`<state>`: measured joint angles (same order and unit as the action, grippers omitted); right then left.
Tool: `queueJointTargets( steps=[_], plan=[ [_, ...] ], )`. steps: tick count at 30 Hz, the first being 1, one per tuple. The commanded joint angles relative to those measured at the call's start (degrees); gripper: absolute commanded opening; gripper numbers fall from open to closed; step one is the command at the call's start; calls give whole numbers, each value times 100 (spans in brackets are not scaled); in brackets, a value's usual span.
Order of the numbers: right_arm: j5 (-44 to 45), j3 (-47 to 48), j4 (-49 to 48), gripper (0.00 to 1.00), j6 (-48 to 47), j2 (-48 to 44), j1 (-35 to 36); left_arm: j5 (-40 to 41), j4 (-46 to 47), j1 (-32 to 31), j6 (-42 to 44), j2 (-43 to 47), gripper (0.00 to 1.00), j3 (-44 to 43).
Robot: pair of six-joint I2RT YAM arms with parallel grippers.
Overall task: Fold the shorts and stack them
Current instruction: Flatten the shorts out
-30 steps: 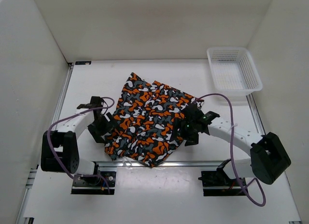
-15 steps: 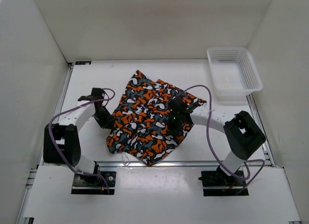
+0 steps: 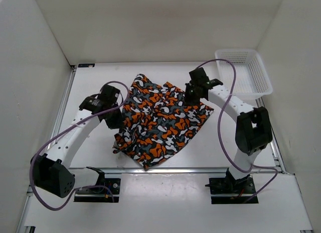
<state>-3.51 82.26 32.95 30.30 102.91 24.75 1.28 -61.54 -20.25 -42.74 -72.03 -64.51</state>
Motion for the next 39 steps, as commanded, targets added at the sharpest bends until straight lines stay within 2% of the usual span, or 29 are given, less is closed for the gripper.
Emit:
queueJointTargets(
  steps=[1,5,6,9,10,11,13,14,17,18,19,20,21,23,24,26,27,29,31,34,35,37,38,39],
  plan=[
    [262,-393,230,23,-219,-832,302,364,-376,-495,-86,252,10,-919],
    [342,-1377,89,55,-77,-2192,-275,251,-429,-1225,-33,-389,10,-1888],
    [290,-1710,89,60,-77,-2405,-417,250,-325,-1410,-33,-574,10,-2072],
    [289,-2116,369,69,-156,-3179,-980,120,-140,-2165,-33,-1557,10,-2994],
    [368,-2213,457,69,-226,-3512,-1242,-4,-139,-2524,37,-1873,10,-3336],
    [429,-2414,623,69,-227,-3680,-1375,-161,-139,-2710,308,-2564,10,-4167],
    [343,-2618,678,71,-357,-4110,-1770,-619,-445,-3123,547,-3296,24,-5189],
    [246,-2749,826,71,-419,-4217,-1877,-620,-647,-3195,695,-3909,31,-6230],
    [-61,-2821,1037,71,-587,-4420,-2027,-620,-1053,-3109,758,-4249,48,-7100],
    [-289,-2873,1125,71,-639,-4420,-2027,-620,-957,-3003,758,-4110,59,-6945],
    [-430,-2969,1126,71,-640,-4420,-2027,-777,-800,-2880,758,-3935,61,-6674],
    [-571,-3048,1126,71,-640,-4490,-1975,-857,-433,-2601,758,-3498,71,-6340],
    [-676,-3127,1126,71,-640,-4560,-1896,-857,-273,-2459,758,-3267,71,-5597],
    [-678,-3356,1126,71,-526,-4614,-1790,-753,-52,-2117,706,-2810,71,-4829],
    [-756,-3418,1126,71,-526,-4683,-1651,-691,105,-2010,706,-2399,71,-4068],
    [-914,-3549,1064,73,-473,-4684,-1457,-629,168,-1782,635,-2054,65,-3335],
    [-1063,-3550,977,75,-412,-4684,-1169,-629,264,-1728,635,-1774,63,-2661],
    [-1134,-3550,828,76,-298,-4632,-764,-454,335,-1676,478,-1535,62,-2051],
    [-1135,-3550,574,80,1,-4570,-35,-348,388,-1614,303,-1209,62,-1288],
    [-845,-3550,179,80,510,-4245,941,-321,555,-1500,-14,-771,65,-400],
    [-749,-3550,98,81,633,-4070,1396,-469,729,-1499,-67,-673,66,-187],
    [-311,-3489,45,81,949,-3894,1742,-707,941,-1499,-146,-550,74,200],
    [-187,-3436,-7,81,1012,-3745,1857,-856,1064,-1612,-147,-549,85,524],
    [-81,-3436,-8,81,1012,-3691,1927,-1101,1178,-1692,-147,-601,91,640]
  ],
)
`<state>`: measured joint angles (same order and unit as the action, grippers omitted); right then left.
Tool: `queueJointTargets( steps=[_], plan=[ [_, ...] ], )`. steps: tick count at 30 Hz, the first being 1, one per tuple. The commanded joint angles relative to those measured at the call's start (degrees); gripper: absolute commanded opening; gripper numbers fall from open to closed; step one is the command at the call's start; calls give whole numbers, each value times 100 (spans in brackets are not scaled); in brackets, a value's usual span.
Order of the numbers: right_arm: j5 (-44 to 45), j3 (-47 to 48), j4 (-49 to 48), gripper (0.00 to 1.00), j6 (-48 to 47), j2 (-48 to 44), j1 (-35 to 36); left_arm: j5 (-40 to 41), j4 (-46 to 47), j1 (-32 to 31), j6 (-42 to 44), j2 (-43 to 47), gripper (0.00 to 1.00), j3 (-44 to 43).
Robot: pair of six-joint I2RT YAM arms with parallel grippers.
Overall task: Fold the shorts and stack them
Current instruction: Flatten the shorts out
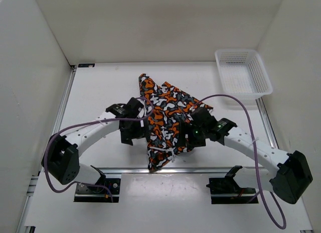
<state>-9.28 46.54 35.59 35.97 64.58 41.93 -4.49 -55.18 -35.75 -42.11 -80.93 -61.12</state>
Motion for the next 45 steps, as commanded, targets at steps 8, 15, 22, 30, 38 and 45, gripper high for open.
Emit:
queueJointTargets(
  steps=[8,15,22,30,38,45],
  plan=[
    [752,75,25,82,456,29,-386,-589,815,-1346,-403,-696,100,522],
    [419,-180,-121,86,262,230,-1125,-413,868,-1716,-535,-1057,78,391],
    [-13,-111,-501,85,209,872,-1250,-202,807,-1716,-465,-1189,10,-31],
    [233,83,-448,85,156,898,-1249,379,87,-1410,-219,-935,10,-751],
    [-91,-154,-993,83,271,1329,-1249,379,33,-1356,-166,-881,10,-805],
    [189,266,-651,82,166,1084,-1433,921,-536,-891,26,-767,10,-1330]
  ],
)
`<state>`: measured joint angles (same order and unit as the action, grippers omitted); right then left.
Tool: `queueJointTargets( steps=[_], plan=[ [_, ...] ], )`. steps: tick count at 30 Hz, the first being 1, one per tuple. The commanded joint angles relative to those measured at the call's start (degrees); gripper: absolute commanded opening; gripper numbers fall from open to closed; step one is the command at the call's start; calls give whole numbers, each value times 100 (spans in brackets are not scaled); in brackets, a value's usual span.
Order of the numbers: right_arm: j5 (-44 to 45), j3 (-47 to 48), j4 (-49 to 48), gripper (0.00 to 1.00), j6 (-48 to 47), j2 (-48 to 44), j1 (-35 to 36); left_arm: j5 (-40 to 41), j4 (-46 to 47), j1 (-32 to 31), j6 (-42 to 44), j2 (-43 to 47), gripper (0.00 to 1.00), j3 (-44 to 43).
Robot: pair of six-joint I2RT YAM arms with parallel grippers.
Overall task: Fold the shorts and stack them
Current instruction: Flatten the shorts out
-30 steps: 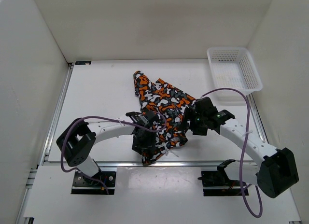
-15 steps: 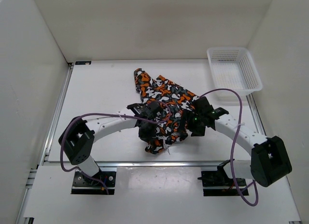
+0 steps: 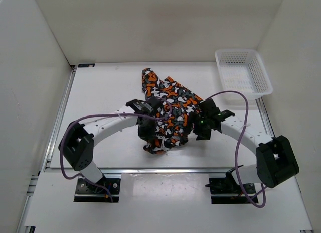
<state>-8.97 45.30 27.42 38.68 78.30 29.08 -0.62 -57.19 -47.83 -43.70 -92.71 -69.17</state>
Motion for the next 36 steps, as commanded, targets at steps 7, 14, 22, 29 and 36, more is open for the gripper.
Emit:
queueJointTargets(
  steps=[7,14,22,29,36],
  plan=[
    [-7,1568,1019,84,-844,-1123,-1903,1056,-1803,1083,1064,52,10,-5100],
    [-341,2001,1275,85,-994,-1634,-2969,-1246,-1139,137,1198,-2064,10,-7683],
    [-518,1360,1617,86,-1309,-2020,-3558,-1811,-1137,-42,1188,-3361,81,-7508],
    [-579,779,1617,86,-1362,-2188,-3558,-591,-873,678,1074,-1446,90,-5268],
    [-694,156,1617,86,-1424,-2109,-3558,-17,-523,732,224,550,69,-1640]
  ],
)
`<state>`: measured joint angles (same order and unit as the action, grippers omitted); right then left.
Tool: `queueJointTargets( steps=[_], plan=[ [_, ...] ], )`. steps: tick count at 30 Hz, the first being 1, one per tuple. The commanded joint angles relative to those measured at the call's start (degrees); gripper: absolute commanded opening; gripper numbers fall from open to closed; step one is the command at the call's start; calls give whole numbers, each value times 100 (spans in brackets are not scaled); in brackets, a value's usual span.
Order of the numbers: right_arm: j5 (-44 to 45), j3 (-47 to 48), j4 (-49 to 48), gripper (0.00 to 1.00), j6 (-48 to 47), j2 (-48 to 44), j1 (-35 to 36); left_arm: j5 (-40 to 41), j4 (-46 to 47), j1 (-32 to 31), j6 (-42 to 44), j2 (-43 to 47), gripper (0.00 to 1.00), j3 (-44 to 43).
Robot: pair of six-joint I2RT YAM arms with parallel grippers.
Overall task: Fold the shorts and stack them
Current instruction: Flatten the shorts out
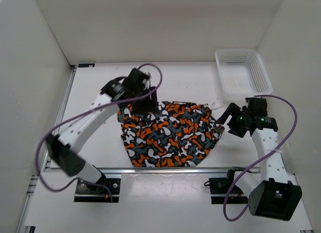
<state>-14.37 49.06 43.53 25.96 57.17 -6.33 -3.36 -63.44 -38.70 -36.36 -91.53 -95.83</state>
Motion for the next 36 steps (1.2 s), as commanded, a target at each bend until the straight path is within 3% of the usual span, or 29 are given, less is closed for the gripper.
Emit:
queueJointTargets(
  steps=[1,2,3,6,12,16,17,20,21,22,23,25,26,30,34,35,36],
  plan=[
    [-102,-300,7,85,-65,162,-18,204,199,-182,-695,817,76,1475],
    [-101,-474,-80,85,-12,241,-18,134,314,-182,-1071,986,81,2332],
    [-101,-554,-151,85,110,329,-18,3,436,-182,-1275,1135,94,2741],
    [56,-669,-529,84,339,628,-18,-287,990,-182,-1812,1427,100,3921],
    [883,-793,-1276,76,771,1250,-18,-350,1369,-182,-2015,760,100,4354],
    [883,-731,-1566,76,718,1990,-18,-350,1554,-182,-2015,250,93,4406],
    [883,-731,-1662,76,718,2122,-18,-350,1632,-182,-2015,162,89,4467],
    [576,-731,-2058,63,718,2597,35,-218,1686,-121,-1858,-198,58,4354],
    [524,-679,-2198,51,718,2789,96,-218,1686,-25,-1631,-338,45,4301],
    [462,-678,-2269,40,718,2843,97,-218,1686,63,-1516,-340,17,4214],
    [462,-678,-2322,30,718,2844,166,-218,1634,169,-1401,-340,10,4213],
    [400,-678,-2383,5,770,2783,228,-88,1353,546,-1147,-261,10,3873],
    [400,-600,-2384,0,771,2713,281,218,1195,661,-1076,-261,10,3696],
    [347,-311,-2121,0,823,2274,334,729,597,1293,-672,-374,10,2379],
    [242,102,-1840,0,1007,1974,597,1117,-307,1829,-346,-1592,10,202],
    [242,182,-1665,0,1095,1852,728,1222,-875,1831,-206,-1823,10,-900],
    [242,253,-1663,0,1096,1772,799,1441,-1124,1883,-205,-2016,10,-1468]
  ],
)
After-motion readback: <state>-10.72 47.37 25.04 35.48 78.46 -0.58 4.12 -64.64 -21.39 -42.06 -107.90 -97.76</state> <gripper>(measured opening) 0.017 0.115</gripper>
